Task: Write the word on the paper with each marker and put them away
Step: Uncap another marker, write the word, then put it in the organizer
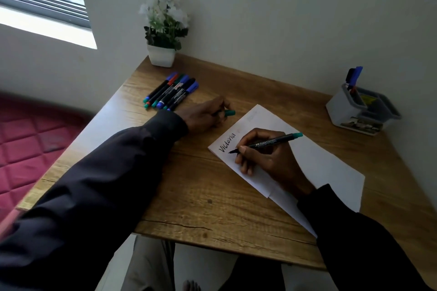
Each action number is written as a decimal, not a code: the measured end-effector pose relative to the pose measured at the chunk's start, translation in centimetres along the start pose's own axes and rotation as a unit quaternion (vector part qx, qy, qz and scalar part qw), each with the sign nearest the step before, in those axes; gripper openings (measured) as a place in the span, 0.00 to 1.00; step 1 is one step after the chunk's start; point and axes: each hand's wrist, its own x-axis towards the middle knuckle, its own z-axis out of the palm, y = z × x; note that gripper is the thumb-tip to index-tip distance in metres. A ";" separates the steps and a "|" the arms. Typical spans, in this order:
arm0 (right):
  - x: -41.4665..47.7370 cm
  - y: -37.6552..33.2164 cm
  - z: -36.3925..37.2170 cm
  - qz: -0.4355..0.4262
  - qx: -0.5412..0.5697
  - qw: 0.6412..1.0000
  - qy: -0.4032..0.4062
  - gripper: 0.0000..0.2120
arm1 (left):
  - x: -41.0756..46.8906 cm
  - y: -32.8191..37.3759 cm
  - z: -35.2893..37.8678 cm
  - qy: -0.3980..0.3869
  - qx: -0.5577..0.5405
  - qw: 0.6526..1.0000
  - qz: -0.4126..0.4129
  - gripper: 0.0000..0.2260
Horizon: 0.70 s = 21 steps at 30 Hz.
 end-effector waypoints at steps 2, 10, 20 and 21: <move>0.0 0.1 0.0 -0.005 -0.013 1.000 -0.003 0.05 | 0.0 0.3 0.0 -0.020 0.038 0.999 -0.015 0.12; 0.0 0.2 0.0 -0.021 -0.066 0.998 0.005 0.04 | 0.5 0.1 0.1 -0.043 0.063 0.997 -0.033 0.26; 0.0 0.5 0.3 -0.048 -0.102 0.993 0.025 0.08 | 0.7 -0.2 0.2 -0.028 0.066 0.997 -0.021 0.34; 0.0 0.5 0.3 -0.052 -0.102 0.993 0.023 0.07 | 0.8 -0.3 0.3 -0.026 0.065 0.997 -0.020 0.34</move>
